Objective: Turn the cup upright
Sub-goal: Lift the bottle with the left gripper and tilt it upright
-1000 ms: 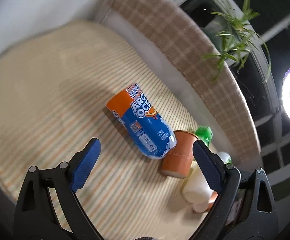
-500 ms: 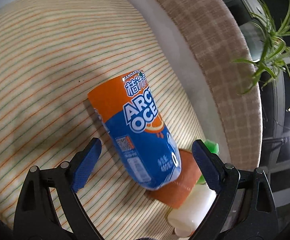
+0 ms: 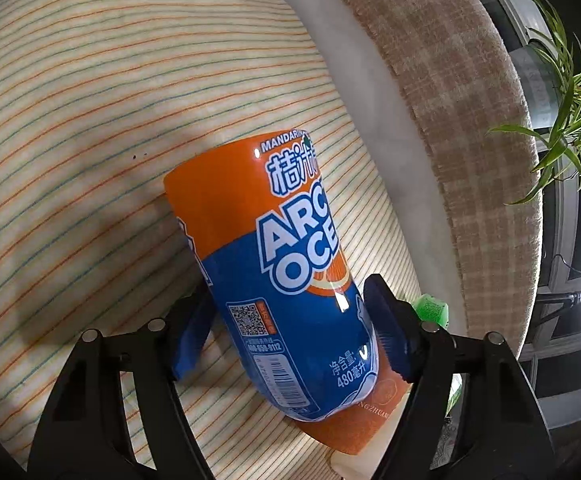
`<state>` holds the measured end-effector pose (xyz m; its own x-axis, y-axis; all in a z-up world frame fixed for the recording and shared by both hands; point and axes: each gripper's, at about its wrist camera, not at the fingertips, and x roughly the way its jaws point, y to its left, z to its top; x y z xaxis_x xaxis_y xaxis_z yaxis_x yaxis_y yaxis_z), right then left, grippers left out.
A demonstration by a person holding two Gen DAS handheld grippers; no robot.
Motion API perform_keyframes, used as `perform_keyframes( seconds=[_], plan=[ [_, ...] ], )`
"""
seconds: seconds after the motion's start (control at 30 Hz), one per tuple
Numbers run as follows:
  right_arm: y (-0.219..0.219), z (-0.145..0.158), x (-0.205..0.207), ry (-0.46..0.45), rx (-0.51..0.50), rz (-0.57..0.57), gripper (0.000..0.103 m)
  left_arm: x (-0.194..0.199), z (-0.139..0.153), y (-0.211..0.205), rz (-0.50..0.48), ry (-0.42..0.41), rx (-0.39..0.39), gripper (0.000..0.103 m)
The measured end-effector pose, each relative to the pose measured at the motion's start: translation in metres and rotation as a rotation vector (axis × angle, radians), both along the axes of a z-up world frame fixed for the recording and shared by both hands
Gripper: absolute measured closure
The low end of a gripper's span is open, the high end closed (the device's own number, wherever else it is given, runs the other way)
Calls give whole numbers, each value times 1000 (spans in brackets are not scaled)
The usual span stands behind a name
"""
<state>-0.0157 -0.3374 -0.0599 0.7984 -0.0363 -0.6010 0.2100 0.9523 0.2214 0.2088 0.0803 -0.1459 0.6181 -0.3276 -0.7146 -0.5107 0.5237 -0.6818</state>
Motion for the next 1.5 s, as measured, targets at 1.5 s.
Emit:
perform_keyframes(
  seconds=[1.5],
  plan=[
    [21, 5, -6, -12, -3, 47, 0, -82, 25, -106, -858, 22, 178, 40]
  ],
)
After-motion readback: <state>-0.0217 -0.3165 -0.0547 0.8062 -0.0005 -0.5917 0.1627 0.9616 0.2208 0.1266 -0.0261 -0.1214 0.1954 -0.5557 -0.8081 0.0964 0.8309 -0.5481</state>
